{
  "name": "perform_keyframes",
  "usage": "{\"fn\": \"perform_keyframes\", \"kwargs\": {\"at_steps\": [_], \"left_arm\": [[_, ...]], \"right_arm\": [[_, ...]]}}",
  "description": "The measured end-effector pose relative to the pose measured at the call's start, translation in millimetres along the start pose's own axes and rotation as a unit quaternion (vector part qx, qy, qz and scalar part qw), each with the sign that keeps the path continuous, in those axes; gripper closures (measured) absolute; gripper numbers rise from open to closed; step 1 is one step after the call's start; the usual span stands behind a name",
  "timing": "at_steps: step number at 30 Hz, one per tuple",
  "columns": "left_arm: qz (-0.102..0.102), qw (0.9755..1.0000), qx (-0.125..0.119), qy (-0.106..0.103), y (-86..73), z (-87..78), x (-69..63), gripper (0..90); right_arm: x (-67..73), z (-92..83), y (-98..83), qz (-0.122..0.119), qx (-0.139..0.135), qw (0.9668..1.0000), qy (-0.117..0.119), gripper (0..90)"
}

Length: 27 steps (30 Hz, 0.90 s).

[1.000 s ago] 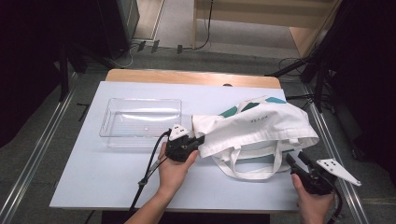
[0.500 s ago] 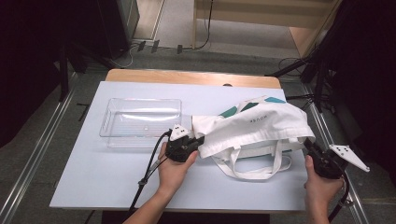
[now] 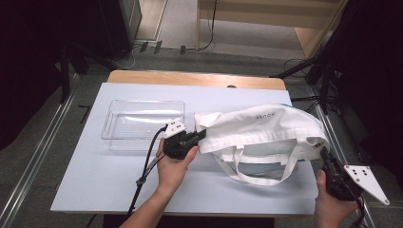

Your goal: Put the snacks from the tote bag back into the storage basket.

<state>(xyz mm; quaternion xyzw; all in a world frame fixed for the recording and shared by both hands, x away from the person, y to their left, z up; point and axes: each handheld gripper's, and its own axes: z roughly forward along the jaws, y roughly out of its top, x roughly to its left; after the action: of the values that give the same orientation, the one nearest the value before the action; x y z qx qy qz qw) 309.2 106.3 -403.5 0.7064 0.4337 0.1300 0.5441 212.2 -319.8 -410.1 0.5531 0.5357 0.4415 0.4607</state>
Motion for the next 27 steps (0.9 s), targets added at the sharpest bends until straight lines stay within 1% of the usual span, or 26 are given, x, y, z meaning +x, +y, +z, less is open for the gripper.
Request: {"fn": "perform_keyframes", "kwargs": {"at_steps": [1, 2, 3, 4, 5, 6, 7, 8, 9, 10, 11, 12, 13, 14, 16, 17, 18, 20, 21, 23, 24, 25, 26, 27], "left_arm": [[0.000, 1.0000, -0.002, -0.002, 2.6, -1.1, 0.7, 87.4], [-0.005, 1.0000, 0.001, 0.002, 4.0, -0.1, 3.1, 87.4], [-0.005, 1.0000, 0.001, 0.002, 4.0, -0.1, 3.1, 87.3], [-0.014, 0.9998, 0.014, 0.008, 0.9, 4.0, 7.4, 87.2], [-0.019, 0.9995, 0.020, 0.013, -1.4, 5.9, 9.5, 87.1], [-0.019, 0.9995, 0.020, 0.013, -1.4, 5.9, 9.5, 87.1], [-0.023, 0.9993, 0.026, 0.015, -4.0, 7.2, 11.8, 87.1], [-0.026, 0.9991, 0.028, 0.016, -6.6, 8.1, 13.1, 86.8], [-0.026, 0.9991, 0.028, 0.016, -6.6, 8.1, 13.1, 86.8], [-0.024, 0.9991, 0.030, 0.020, -7.4, 9.0, 12.7, 86.6], [-0.024, 0.9991, 0.030, 0.020, -7.4, 9.0, 12.7, 86.6], [-0.021, 0.9991, 0.029, 0.022, -7.6, 9.7, 12.1, 86.6], [-0.018, 0.9991, 0.030, 0.026, -7.5, 10.4, 11.5, 86.5], [-0.022, 0.9989, 0.030, 0.028, -7.4, 11.3, 12.2, 86.5], [-0.025, 0.9988, 0.029, 0.029, -7.5, 11.9, 13.0, 86.5], [-0.025, 0.9988, 0.029, 0.029, -7.5, 11.9, 13.0, 86.4], [-0.019, 0.9989, 0.031, 0.028, -8.0, 12.1, 11.7, 86.4], [-0.016, 0.9991, 0.030, 0.026, -8.2, 11.7, 10.8, 86.3], [-0.015, 0.9991, 0.031, 0.026, -8.2, 11.3, 10.9, 86.3], [-0.013, 0.9991, 0.032, 0.027, -8.3, 11.2, 11.3, 86.1], [-0.014, 0.9989, 0.034, 0.028, -9.1, 10.8, 12.2, 85.9], [-0.014, 0.9989, 0.034, 0.028, -9.1, 10.8, 12.2, 85.9], [-0.012, 0.9988, 0.035, 0.032, -11.1, 11.1, 12.6, 85.8], [-0.012, 0.9987, 0.038, 0.032, -12.1, 11.3, 13.4, 85.8]], "right_arm": [[0.5, -4.2, -0.3, 0.001, -0.001, 1.0000, -0.007, 85.0], [-0.5, -6.7, -1.9, 0.002, -0.002, 0.9999, -0.011, 84.9], [-0.5, -6.7, -1.9, 0.002, -0.002, 0.9999, -0.011, 84.9], [-3.2, -6.2, -9.6, 0.015, 0.022, 0.9996, 0.005, 81.9], [-4.5, -5.2, -13.1, 0.020, 0.032, 0.9992, 0.013, 76.6], [-4.5, -5.2, -13.1, 0.020, 0.032, 0.9992, 0.013, 76.6], [-7.1, -3.6, -17.5, 0.027, 0.047, 0.9983, 0.023, 68.0], [-16.6, -1.1, -26.6, 0.046, 0.079, 0.9945, 0.051, 58.1], [-16.6, -1.1, -26.6, 0.046, 0.079, 0.9945, 0.051, 58.1], [-24.7, -6.2, -31.9, 0.048, 0.080, 0.9941, 0.056, 55.6], [-26.5, -9.5, -32.2, 0.042, 0.074, 0.9951, 0.051, 55.2], [-26.5, -9.5, -32.2, 0.042, 0.074, 0.9951, 0.051, 55.2], [-27.5, -14.3, -31.1, 0.033, 0.063, 0.9964, 0.046, 55.0], [-28.9, -22.7, -25.0, 0.023, 0.042, 0.9977, 0.048, 55.0], [-29.0, -28.7, -20.1, 0.031, 0.022, 0.9980, 0.050, 54.3], [-29.0, -28.7, -20.1, 0.031, 0.022, 0.9980, 0.050, 54.3], [-29.8, -29.3, -13.5, 0.044, 0.009, 0.9967, 0.069, 50.6], [-28.6, -26.5, -9.2, 0.052, 0.005, 0.9950, 0.086, 49.6], [-27.3, -23.8, -6.7, 0.059, 0.008, 0.9941, 0.091, 49.0], [-24.2, -15.6, -1.1, 0.057, 0.014, 0.9941, 0.091, 47.2], [-21.6, -10.7, 1.7, 0.053, 0.019, 0.9944, 0.089, 45.4], [-19.1, -4.4, 3.7, 0.042, 0.023, 0.9953, 0.084, 43.3], [-17.2, 2.6, 5.0, 0.039, 0.030, 0.9955, 0.081, 40.6], [-16.8, 9.7, 5.5, 0.045, 0.039, 0.9944, 0.087, 37.9]]}}
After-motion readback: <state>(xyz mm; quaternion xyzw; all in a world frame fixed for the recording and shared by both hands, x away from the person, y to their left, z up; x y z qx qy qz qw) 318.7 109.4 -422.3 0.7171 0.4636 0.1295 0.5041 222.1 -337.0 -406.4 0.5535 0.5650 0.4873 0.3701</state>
